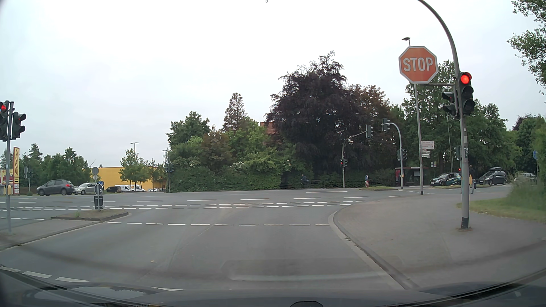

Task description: Follow the waypoints while adhering to traffic rules and regulations

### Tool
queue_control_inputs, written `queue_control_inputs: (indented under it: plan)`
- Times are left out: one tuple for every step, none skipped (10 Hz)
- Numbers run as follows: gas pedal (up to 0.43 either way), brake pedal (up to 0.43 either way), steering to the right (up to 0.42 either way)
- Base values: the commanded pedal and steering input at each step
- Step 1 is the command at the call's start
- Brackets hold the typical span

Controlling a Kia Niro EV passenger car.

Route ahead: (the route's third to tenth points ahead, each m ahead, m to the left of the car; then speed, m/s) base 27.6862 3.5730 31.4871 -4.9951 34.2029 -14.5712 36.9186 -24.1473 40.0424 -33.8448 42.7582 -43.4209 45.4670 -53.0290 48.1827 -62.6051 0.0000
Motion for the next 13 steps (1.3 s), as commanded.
queue_control_inputs:
  plan:
    - [0.0, 0.0, 0.0]
    - [0.0, 0.0, 0.0]
    - [0.0, 0.0, 0.0]
    - [0.0, 0.0, 0.0]
    - [0.0, 0.0, 0.0]
    - [0.0, 0.0, 0.0]
    - [0.0, 0.0, 0.0]
    - [0.0, 0.0, 0.0]
    - [0.0, 0.0, 0.0]
    - [0.0, 0.0, 0.0]
    - [0.0, 0.0, 0.0]
    - [0.0, 0.0, 0.0]
    - [0.0, 0.0, 0.0]
